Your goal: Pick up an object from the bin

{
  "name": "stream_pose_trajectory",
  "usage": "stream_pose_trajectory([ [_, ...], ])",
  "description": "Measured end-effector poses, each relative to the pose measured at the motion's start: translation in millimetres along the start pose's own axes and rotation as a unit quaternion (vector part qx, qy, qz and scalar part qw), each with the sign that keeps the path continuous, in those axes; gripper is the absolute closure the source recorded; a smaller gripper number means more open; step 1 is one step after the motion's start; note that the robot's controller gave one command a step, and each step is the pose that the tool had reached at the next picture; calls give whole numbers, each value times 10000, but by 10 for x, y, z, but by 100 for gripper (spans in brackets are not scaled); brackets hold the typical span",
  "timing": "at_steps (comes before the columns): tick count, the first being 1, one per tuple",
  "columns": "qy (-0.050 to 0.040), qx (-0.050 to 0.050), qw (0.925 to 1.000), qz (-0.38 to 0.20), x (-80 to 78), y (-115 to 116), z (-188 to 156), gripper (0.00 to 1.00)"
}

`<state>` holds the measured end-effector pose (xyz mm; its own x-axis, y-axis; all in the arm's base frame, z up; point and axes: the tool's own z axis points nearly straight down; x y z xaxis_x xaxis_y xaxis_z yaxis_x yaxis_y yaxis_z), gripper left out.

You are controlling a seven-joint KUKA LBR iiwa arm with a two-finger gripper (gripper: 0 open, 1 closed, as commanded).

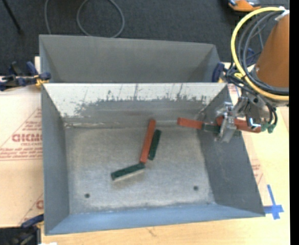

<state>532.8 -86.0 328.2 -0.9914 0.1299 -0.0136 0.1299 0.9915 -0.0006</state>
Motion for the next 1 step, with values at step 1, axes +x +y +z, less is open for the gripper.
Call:
stream_pose_trajectory([
  [1, 38, -2, 9960, -897, -342, 18, 82, 100],
])
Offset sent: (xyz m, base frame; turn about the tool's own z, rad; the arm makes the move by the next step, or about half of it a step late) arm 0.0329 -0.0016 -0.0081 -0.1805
